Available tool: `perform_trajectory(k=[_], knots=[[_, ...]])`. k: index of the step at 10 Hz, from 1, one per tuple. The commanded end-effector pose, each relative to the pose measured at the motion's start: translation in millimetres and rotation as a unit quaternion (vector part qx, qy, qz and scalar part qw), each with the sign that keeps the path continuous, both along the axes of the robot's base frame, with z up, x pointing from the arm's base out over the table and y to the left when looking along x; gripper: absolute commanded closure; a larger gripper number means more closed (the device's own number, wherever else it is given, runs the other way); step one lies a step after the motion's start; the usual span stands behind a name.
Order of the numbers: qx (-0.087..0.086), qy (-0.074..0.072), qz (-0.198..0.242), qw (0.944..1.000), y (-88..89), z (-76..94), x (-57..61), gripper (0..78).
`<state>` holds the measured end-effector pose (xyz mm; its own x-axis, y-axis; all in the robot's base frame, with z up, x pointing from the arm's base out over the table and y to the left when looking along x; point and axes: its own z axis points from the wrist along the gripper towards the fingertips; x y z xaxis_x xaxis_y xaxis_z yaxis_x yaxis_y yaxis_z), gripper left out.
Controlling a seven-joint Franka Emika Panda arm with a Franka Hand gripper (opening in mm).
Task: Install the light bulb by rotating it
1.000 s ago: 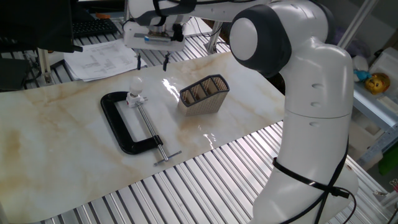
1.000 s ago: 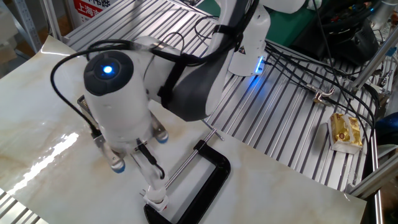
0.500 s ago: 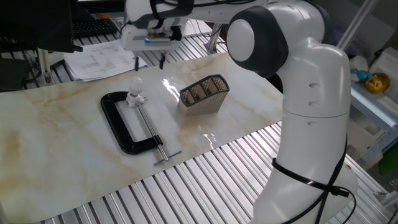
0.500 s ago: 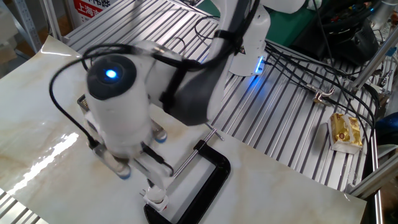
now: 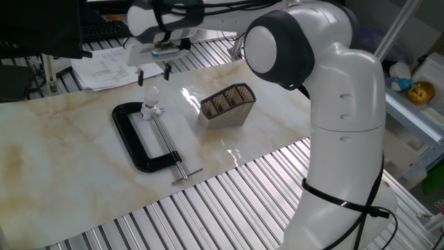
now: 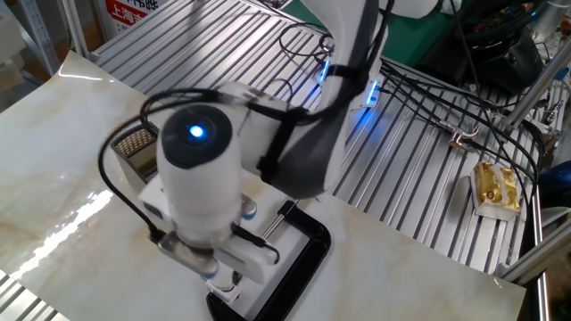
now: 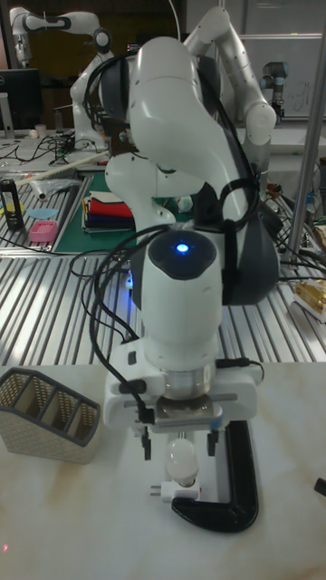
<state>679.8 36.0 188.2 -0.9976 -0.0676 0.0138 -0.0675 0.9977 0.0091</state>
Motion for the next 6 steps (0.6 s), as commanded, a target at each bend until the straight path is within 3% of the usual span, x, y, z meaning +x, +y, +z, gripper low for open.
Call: perform_trajectory(k=[1,4,5,6], knots=[[0.002,-0.008,0.024,0.9997,7.8,-22.0,-2.7,0.1],[0.010,0.002,0.007,0.9999,2.8,-28.1,-7.9,0.1],[0.029,0.008,0.006,0.9995,0.4,-29.7,-8.6,0.1],[0.029,0.008,0.006,0.9995,0.4,-29.7,-8.6,0.1]])
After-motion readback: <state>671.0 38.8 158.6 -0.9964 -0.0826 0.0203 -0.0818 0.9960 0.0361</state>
